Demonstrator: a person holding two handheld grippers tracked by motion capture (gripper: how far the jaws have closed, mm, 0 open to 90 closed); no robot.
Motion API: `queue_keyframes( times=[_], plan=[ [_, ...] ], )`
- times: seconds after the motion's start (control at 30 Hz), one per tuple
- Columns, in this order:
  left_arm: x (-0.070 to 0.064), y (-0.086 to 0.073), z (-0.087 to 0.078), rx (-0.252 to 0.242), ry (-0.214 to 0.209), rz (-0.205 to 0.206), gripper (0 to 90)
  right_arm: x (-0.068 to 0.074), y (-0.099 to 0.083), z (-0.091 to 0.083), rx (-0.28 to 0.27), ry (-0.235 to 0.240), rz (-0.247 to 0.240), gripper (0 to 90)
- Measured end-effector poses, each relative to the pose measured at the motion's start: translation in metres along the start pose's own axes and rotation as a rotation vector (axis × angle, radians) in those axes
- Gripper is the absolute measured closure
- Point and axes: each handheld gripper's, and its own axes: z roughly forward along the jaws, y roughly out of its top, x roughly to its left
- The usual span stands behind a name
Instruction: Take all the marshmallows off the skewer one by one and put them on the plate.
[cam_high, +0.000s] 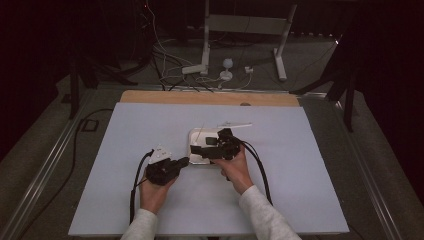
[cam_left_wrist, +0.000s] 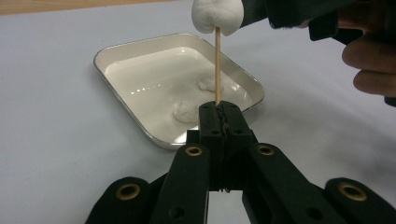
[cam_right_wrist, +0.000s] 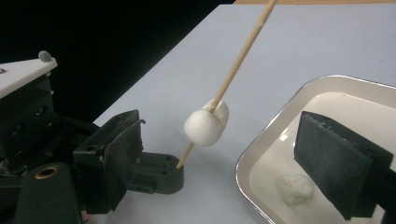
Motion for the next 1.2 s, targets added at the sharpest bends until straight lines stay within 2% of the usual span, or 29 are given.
queue_keyframes(
  times=[0.33,0.43,0.57,0.7,0.9,0.97,1.03,1.13,1.2],
  plan=[
    [-0.003,0.002,0.0,-0.01,-0.007,0.001,90.0,0.006,-0.003,0.002,0.011,0.011,-0.024,16.2],
    [-0.004,0.002,-0.001,-0.013,-0.008,0.004,90.0,0.008,-0.004,0.003,0.009,0.011,-0.035,21.7],
    [-0.005,0.003,-0.001,-0.018,-0.011,0.006,90.0,0.011,-0.006,0.004,0.011,0.016,-0.052,34.5],
    [-0.005,0.003,-0.002,-0.022,-0.012,0.008,90.0,0.012,-0.007,0.006,0.008,0.028,-0.05,44.7],
    [-0.006,0.004,-0.002,-0.033,-0.02,0.012,90.0,0.01,-0.01,0.008,0.0,0.043,-0.026,57.3],
    [-0.007,0.004,-0.003,-0.031,-0.022,0.017,90.0,0.008,-0.012,0.009,0.004,0.051,0.0,63.3],
    [-0.008,0.004,-0.002,-0.032,-0.026,0.021,90.0,0.007,-0.013,0.01,0.005,0.052,0.003,64.5],
    [-0.008,0.004,-0.002,-0.032,-0.028,0.024,90.0,0.007,-0.013,0.009,-0.008,0.058,0.014,73.6],
    [-0.008,0.004,-0.002,-0.036,-0.032,0.022,90.0,0.007,-0.013,0.009,-0.01,0.058,0.014,74.5]
  ],
)
